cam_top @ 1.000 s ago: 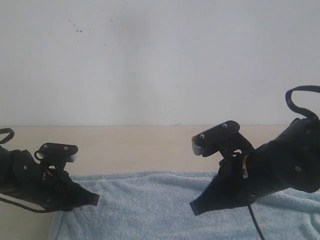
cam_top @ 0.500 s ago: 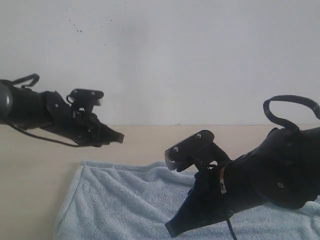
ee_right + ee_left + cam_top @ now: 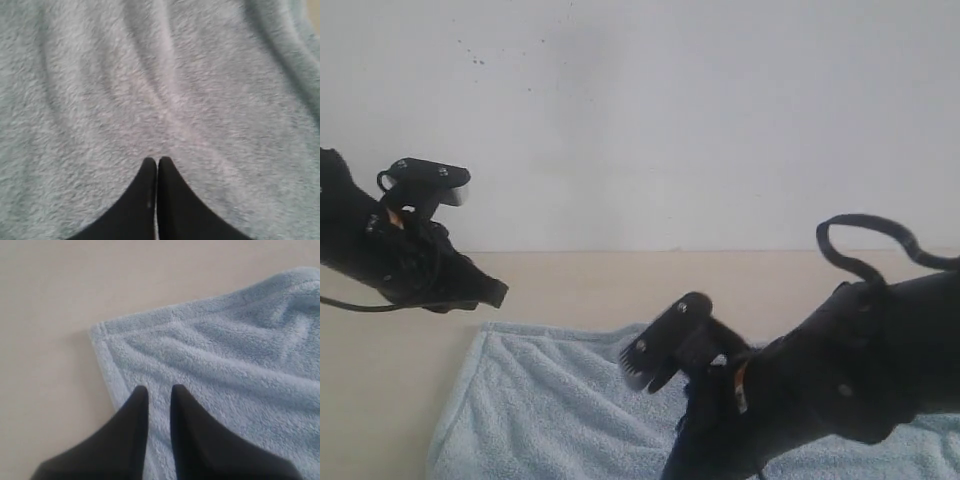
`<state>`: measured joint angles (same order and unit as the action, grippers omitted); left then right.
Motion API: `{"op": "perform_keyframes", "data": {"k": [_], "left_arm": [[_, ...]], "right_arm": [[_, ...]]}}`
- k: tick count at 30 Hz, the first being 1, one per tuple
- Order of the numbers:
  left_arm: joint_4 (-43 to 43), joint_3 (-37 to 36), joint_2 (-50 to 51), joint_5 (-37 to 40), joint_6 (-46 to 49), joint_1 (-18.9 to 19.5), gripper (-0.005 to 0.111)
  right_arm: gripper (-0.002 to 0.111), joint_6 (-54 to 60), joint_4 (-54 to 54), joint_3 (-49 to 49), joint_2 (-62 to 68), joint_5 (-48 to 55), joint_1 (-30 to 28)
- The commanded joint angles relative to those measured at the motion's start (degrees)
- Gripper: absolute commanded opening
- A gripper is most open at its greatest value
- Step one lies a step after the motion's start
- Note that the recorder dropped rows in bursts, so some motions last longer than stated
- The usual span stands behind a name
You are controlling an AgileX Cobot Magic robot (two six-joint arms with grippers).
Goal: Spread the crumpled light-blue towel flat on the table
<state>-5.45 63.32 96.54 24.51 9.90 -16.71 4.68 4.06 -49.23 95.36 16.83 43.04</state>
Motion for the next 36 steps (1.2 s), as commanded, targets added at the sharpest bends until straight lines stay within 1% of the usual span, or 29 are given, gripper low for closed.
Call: {"op": "perform_keyframes", "data": {"k": [1, 5, 8, 11, 17, 22, 27, 36], "left_arm": [[0.11, -5.99, -7.79, -1.94, -2.81, -0.46, 0.017], [-0.13, -10.75, -14.68, -1.83, -4.71, -0.46, 0.017], [-1.60, -14.53, -19.33, -1.63, -5.37, -0.46, 0.017], [-3.63, -18.26, -23.19, -1.63, -5.37, -0.46, 0.017], [-4.38, -24.43, -29.23, -1.63, -5.37, -0.46, 0.017], [-6.77, -28.68, -31.88, -1.76, -5.37, -0.46, 0.017], [-6.77, -31.11, -33.17, -2.13, -5.37, -0.46, 0.017], [-7.24, -31.62, -33.17, -1.65, -5.37, -0.46, 0.017]], "right_arm": [[0.000, 8.69, -8.26, -0.16, 1.19, -1.16, 5.62], [0.000, 8.58, -8.41, -0.16, 1.30, -7.19, 10.32], [0.000, 8.70, -8.41, -0.16, 2.16, -9.18, 12.32], [0.000, 8.70, -8.41, -0.16, 4.03, -9.32, 12.45], [0.000, 9.04, -8.41, -0.32, 8.42, -10.97, 12.45], [0.000, 9.45, -8.41, -3.89, 12.07, -10.85, 12.45], [0.000, 10.70, -8.41, -8.41, 14.21, -8.02, 12.92], [0.000, 10.83, -8.65, -12.77, 19.36, -4.62, 14.04]]}}
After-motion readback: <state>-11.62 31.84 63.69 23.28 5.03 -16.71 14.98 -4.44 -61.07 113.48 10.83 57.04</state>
